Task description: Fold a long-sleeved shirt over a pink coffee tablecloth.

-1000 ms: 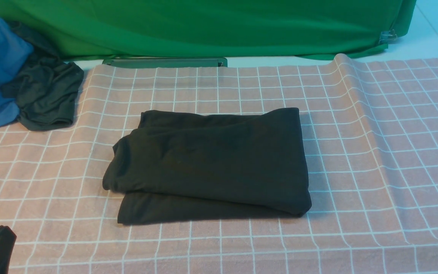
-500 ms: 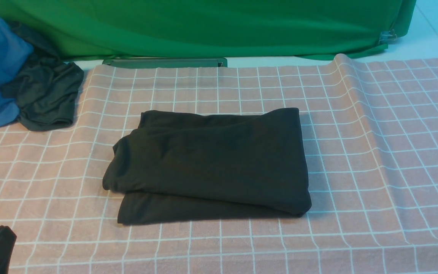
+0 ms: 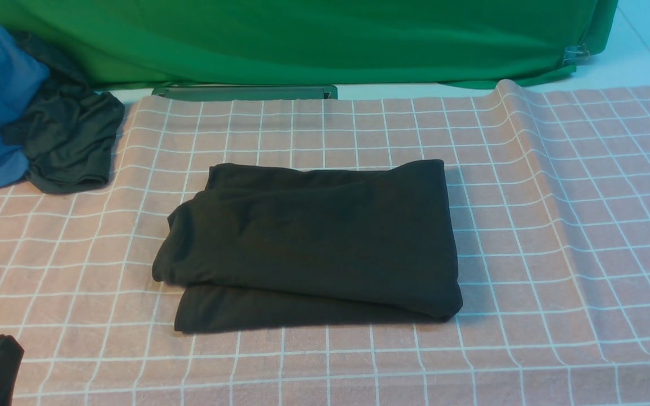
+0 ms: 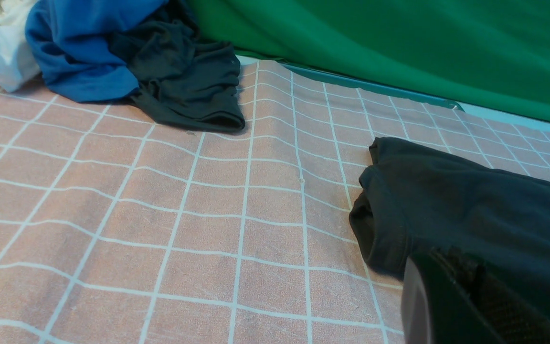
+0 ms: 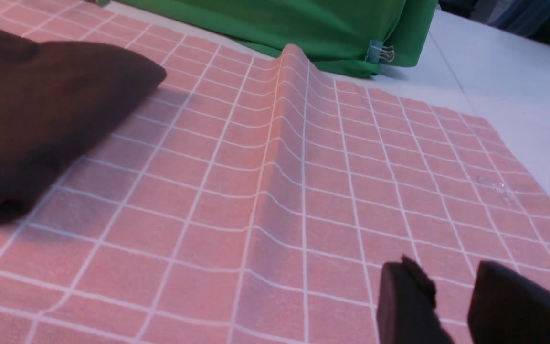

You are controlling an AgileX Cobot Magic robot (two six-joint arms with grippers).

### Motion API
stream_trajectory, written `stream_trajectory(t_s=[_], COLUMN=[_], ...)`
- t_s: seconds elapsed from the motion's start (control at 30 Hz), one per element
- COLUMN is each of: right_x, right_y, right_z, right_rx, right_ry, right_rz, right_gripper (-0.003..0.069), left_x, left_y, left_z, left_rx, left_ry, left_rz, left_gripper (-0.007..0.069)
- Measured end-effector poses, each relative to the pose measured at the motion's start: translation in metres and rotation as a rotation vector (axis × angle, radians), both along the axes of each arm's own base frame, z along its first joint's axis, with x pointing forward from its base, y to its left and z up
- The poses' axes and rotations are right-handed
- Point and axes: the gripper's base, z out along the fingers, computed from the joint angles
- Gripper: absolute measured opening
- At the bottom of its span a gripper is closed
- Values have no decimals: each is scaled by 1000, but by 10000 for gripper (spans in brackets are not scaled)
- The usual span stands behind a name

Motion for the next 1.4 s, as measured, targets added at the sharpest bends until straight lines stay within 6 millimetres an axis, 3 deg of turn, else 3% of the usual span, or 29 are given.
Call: stream_trajectory(t_s=[1.4], right_x=[0], right_y=[0], right_z=[0], right_rx=[27], right_ry=[4], right_rz=[-5], right_gripper=[247], left_x=[0], left_y=[0], left_z=[0], left_rx=[12], left_ry=[0], left_rz=[1], left_gripper=[14])
